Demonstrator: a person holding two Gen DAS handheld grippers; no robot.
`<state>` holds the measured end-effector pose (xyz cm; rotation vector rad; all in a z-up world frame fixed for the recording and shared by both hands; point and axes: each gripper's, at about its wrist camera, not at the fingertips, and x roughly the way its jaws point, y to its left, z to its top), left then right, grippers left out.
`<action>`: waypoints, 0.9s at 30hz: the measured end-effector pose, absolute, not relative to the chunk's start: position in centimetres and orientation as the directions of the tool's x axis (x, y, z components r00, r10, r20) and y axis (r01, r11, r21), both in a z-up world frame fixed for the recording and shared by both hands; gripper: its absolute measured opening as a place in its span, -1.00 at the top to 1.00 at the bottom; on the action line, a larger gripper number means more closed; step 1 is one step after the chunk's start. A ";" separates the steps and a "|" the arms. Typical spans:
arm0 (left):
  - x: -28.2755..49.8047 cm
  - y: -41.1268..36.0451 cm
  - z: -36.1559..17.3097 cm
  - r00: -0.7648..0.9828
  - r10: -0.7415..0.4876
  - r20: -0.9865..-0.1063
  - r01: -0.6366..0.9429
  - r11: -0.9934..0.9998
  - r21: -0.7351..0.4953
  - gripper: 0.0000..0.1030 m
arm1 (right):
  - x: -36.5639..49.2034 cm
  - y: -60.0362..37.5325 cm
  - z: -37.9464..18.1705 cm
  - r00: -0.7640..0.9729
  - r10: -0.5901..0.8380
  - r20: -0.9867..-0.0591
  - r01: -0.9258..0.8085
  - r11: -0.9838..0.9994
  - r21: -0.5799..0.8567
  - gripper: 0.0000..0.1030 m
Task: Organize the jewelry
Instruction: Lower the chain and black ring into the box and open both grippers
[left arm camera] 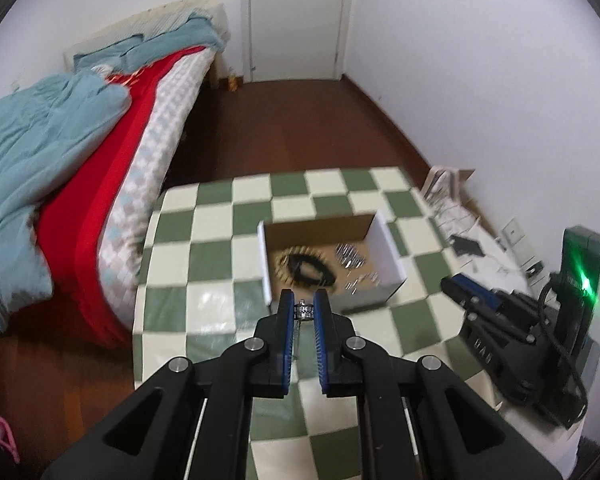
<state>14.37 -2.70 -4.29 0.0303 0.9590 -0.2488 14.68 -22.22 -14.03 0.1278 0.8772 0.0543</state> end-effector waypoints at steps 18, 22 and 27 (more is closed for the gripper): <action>27.5 -6.8 -5.6 0.381 -0.311 -0.871 0.323 0.927 -0.190 0.86 | 23.9 -21.7 -11.2 0.579 0.159 -0.799 0.002 0.980 0.197 0.75; 29.4 -7.3 -7.7 0.318 -0.338 -0.886 0.307 0.921 -0.241 0.86 | 25.9 -21.5 -13.3 0.529 0.195 -0.826 -0.006 0.974 0.226 0.75; 31.3 -7.8 -9.7 0.259 -0.335 -0.906 0.282 0.923 -0.261 0.81 | 27.5 -21.6 -15.9 0.463 0.256 -0.848 -0.009 0.959 0.284 0.75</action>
